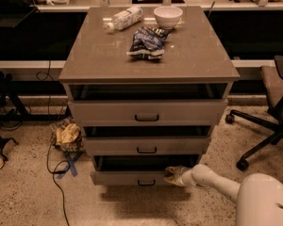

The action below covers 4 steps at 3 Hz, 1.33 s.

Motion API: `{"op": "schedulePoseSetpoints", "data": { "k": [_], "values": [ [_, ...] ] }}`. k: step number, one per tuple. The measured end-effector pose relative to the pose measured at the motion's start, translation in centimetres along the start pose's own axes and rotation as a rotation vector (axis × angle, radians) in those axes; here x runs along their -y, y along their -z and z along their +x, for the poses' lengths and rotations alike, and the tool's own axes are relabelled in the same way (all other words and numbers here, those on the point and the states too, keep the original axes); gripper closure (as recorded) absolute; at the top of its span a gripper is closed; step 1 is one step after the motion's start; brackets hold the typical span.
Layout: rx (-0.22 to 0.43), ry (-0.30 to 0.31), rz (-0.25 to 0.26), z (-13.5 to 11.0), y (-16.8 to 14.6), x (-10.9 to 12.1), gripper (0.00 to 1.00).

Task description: Open bottom drawer

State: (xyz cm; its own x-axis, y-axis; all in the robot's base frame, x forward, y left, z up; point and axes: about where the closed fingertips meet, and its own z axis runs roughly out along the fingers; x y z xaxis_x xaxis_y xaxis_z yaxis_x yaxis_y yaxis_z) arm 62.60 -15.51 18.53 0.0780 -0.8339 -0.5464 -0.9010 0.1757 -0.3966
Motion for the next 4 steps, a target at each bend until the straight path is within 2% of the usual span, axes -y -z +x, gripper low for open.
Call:
{"op": "schedulePoseSetpoints", "data": {
  "k": [3, 4],
  "values": [
    [0.004, 0.000, -0.005, -0.23, -0.30, -0.29, 0.04],
    [0.004, 0.000, -0.007, -0.29, -0.38, -0.36, 0.00]
  ]
}}
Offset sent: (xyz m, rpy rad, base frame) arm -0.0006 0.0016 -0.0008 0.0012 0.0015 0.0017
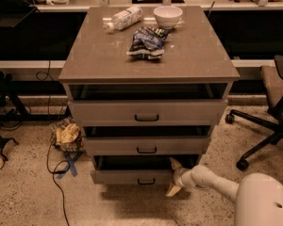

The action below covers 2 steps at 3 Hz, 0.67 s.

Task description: Open bottom drawer

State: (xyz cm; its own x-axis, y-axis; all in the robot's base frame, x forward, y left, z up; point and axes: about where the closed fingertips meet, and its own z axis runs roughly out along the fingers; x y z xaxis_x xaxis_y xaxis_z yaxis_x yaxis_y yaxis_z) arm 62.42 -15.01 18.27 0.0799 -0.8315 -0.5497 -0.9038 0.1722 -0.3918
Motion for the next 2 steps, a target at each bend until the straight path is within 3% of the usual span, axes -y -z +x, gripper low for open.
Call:
{"op": "schedulePoseSetpoints", "data": {
  "k": [2],
  "values": [
    [-0.144, 0.016, -0.074, -0.22, -0.52, 0.28, 0.00]
  ]
}}
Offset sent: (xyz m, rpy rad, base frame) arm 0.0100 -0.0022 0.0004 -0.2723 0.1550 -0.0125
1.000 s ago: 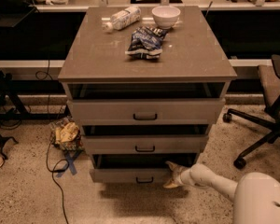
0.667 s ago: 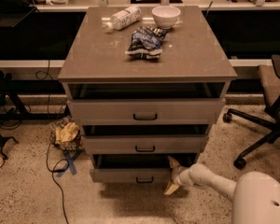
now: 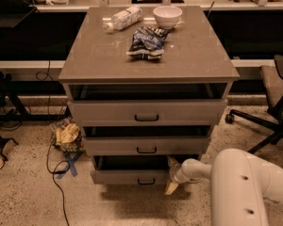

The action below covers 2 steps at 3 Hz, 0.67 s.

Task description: Open bottom drawer

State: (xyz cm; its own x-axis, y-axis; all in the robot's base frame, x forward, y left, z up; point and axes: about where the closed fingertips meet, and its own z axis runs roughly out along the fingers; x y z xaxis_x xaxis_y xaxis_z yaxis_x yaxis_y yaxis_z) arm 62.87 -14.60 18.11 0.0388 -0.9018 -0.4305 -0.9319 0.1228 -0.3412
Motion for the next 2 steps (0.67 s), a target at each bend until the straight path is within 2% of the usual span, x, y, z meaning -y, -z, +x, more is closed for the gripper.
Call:
{"op": "schedulePoseSetpoints", "data": {
  "k": [1, 2],
  "values": [
    [-0.061, -0.003, -0.040, 0.37, -0.02, 0.18, 0.00],
    [-0.096, -0.030, -0.085, 1.06, -0.18, 0.05, 0.26]
  ]
}}
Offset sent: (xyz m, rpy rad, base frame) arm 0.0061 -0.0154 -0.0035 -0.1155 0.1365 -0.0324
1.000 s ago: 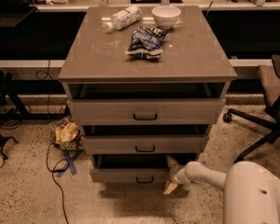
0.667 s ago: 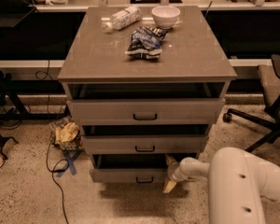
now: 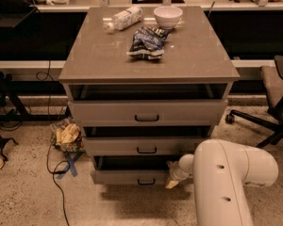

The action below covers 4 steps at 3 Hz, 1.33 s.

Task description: Open bottom drawer

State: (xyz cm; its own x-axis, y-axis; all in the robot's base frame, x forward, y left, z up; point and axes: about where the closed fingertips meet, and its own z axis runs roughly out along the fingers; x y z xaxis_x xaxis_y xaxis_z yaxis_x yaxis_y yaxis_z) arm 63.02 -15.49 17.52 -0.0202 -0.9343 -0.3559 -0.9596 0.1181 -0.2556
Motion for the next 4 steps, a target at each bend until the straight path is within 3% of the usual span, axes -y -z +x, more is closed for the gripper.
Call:
{"op": "schedulePoseSetpoints", "data": {
  "k": [2, 3, 4],
  "values": [
    [0.000, -0.077, -0.037, 2.3, 0.5, -1.3, 0.73],
    [0.003, -0.128, -0.019, 3.7, 1.9, -2.3, 0.96],
    [0.003, -0.128, -0.019, 3.6, 1.9, -2.3, 1.00]
  ]
}}
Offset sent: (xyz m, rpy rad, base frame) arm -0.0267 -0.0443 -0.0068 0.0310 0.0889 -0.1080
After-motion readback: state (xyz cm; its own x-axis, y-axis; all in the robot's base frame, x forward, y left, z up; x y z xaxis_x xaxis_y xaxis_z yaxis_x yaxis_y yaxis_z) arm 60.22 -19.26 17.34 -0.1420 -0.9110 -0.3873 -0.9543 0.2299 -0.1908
